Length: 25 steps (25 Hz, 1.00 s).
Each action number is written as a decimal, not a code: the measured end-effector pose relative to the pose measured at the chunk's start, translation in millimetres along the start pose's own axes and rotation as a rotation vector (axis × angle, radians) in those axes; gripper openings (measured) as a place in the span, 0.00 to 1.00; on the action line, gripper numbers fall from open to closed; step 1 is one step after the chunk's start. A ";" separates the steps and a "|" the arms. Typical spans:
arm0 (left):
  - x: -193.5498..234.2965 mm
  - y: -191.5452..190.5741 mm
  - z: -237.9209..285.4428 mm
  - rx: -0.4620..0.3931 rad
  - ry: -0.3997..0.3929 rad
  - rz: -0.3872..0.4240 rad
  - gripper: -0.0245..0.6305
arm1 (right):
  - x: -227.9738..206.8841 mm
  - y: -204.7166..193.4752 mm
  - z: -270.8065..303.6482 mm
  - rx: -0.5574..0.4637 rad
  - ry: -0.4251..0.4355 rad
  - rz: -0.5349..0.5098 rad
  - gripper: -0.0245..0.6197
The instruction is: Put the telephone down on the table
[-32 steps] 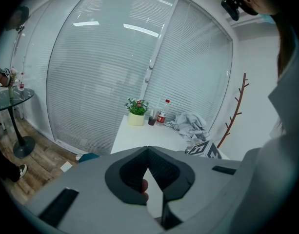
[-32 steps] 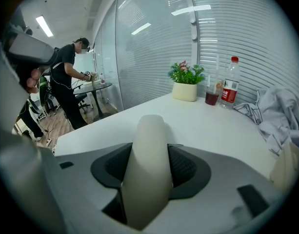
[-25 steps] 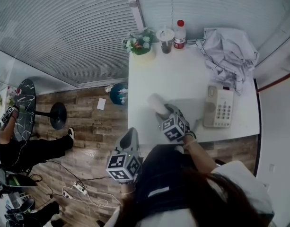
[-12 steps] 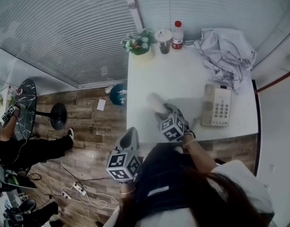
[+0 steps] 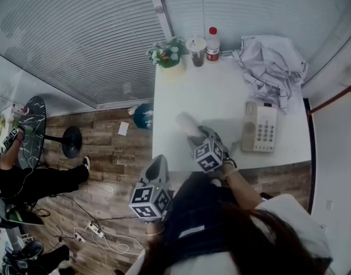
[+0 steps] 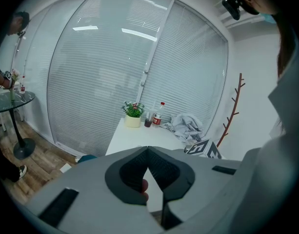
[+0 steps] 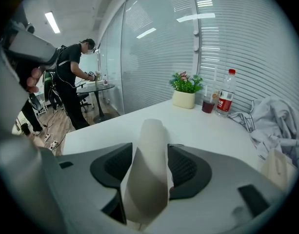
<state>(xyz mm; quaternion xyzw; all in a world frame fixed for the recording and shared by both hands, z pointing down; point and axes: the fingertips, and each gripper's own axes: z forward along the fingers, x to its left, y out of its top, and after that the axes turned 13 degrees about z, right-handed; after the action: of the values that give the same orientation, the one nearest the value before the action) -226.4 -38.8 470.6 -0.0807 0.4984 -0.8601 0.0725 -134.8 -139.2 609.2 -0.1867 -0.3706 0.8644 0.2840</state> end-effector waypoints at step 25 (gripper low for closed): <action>-43.0 3.6 -13.3 -0.045 -0.047 0.035 0.04 | -17.8 -8.1 -46.5 -0.050 -0.050 -0.008 0.37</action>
<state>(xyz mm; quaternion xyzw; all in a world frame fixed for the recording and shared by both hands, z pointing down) -187.0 -20.5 458.0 -0.0939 0.5171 -0.8452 0.0973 -93.4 -121.0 586.8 -0.1706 -0.3997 0.8582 0.2734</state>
